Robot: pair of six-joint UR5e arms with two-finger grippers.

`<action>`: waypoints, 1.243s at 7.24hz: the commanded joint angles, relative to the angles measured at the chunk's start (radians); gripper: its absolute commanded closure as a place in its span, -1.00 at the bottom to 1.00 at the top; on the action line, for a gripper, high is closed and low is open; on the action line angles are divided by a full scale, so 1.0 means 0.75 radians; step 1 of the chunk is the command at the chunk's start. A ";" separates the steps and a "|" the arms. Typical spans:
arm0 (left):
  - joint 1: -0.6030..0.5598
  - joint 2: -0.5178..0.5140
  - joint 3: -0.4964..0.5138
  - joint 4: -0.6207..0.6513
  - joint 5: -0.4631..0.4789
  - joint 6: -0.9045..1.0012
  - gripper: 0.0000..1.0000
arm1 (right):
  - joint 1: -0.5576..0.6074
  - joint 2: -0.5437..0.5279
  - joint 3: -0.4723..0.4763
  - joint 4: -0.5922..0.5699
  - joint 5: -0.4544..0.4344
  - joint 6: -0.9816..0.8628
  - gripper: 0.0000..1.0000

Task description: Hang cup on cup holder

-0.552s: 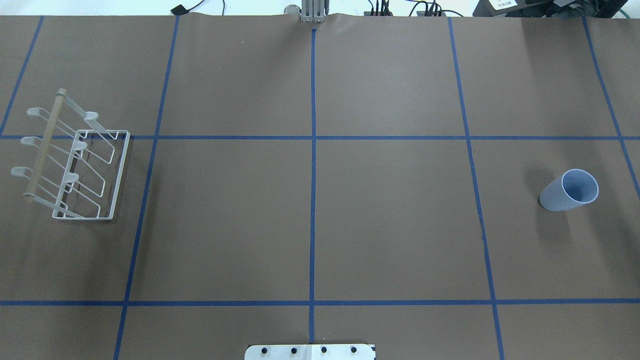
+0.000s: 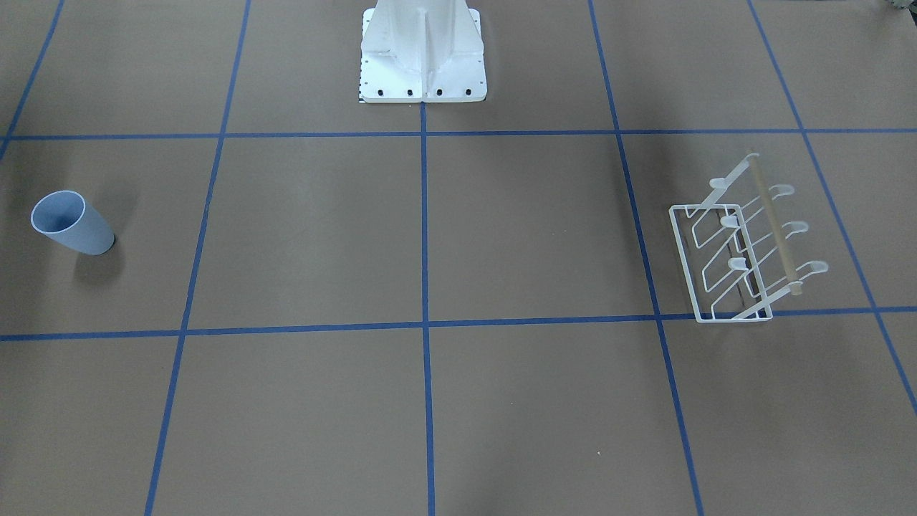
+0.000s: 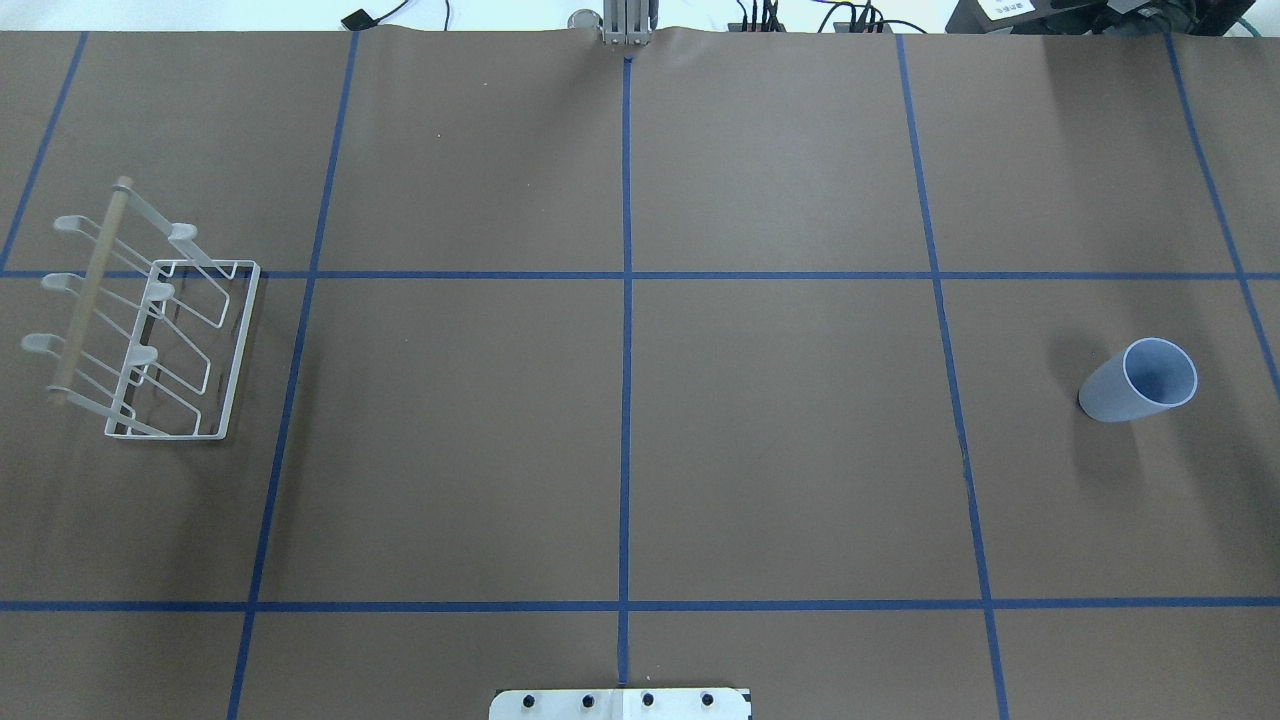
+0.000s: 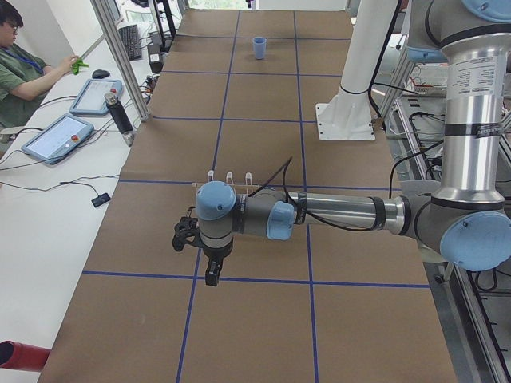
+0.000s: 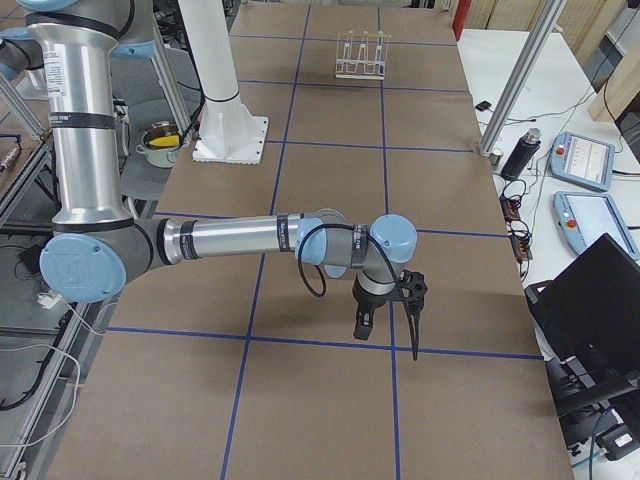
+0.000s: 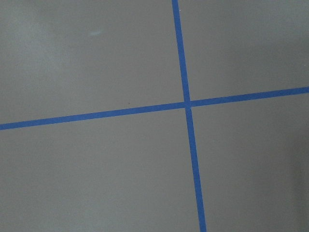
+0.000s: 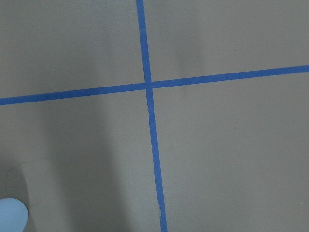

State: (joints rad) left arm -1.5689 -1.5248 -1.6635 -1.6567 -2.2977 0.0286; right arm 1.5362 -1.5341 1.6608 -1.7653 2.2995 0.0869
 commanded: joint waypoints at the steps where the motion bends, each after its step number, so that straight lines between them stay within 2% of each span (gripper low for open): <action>1: 0.000 0.000 -0.003 0.000 0.002 0.003 -0.97 | 0.001 0.002 0.017 0.002 -0.002 -0.001 -1.00; 4: 0.000 0.000 -0.003 -0.004 0.000 0.003 -0.97 | 0.007 0.027 0.023 0.008 -0.010 0.003 -1.00; 6: 0.000 0.000 -0.005 -0.004 0.000 0.003 -0.97 | 0.003 0.124 -0.003 0.236 -0.017 0.031 -1.00; 7: 0.002 0.000 -0.005 -0.004 0.000 0.003 -0.97 | -0.041 0.182 -0.008 0.253 -0.006 0.116 -1.00; 8: 0.002 0.000 -0.005 0.002 0.000 0.001 -0.97 | -0.196 0.186 -0.012 0.316 -0.014 0.170 -1.00; 9: 0.002 -0.002 -0.005 0.000 0.000 0.001 -0.97 | -0.319 0.164 0.005 0.527 -0.014 0.221 -1.00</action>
State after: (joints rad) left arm -1.5680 -1.5250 -1.6674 -1.6573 -2.2979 0.0298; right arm 1.4132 -1.4073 1.6571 -1.5144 2.2901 0.2003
